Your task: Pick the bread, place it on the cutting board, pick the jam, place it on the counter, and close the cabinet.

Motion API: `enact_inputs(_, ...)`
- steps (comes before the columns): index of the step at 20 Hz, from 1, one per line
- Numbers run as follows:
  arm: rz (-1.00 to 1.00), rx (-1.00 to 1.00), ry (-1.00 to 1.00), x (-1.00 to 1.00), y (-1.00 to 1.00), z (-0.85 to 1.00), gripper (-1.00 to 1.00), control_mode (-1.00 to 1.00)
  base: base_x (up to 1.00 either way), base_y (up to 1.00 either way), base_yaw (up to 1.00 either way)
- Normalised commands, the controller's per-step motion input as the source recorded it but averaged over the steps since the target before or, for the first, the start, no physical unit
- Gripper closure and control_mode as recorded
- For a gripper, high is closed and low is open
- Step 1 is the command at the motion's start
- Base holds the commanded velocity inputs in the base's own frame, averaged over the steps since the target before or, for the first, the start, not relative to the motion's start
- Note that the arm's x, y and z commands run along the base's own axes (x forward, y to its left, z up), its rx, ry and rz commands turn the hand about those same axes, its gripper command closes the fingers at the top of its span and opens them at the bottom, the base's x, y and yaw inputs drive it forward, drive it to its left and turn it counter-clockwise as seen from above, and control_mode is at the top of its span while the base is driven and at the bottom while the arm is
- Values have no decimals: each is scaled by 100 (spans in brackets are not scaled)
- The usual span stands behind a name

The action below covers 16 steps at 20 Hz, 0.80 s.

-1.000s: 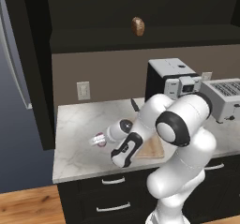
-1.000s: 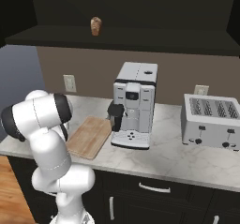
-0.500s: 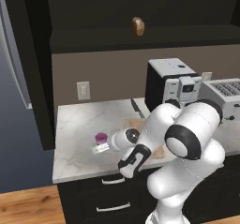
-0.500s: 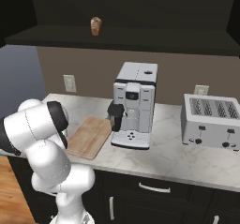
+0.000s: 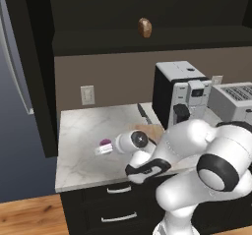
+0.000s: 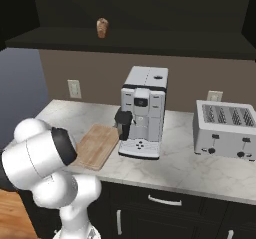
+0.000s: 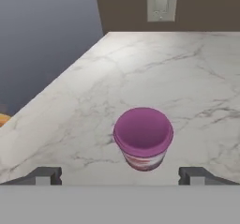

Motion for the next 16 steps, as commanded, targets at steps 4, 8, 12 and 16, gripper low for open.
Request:
enact_inputs(4,-8,0,0,-26,-20,46,-100,-100,0,0,0)
enact_inputs(8,-9,0,0,-21,-22,45,-100,-100,0,0,0)
enact_inputs(12,-11,0,0,-10,-21,48,-100,-100,0,0,0)
enact_inputs(16,-12,0,0,-3,-23,49,-100,-100,0,0,0)
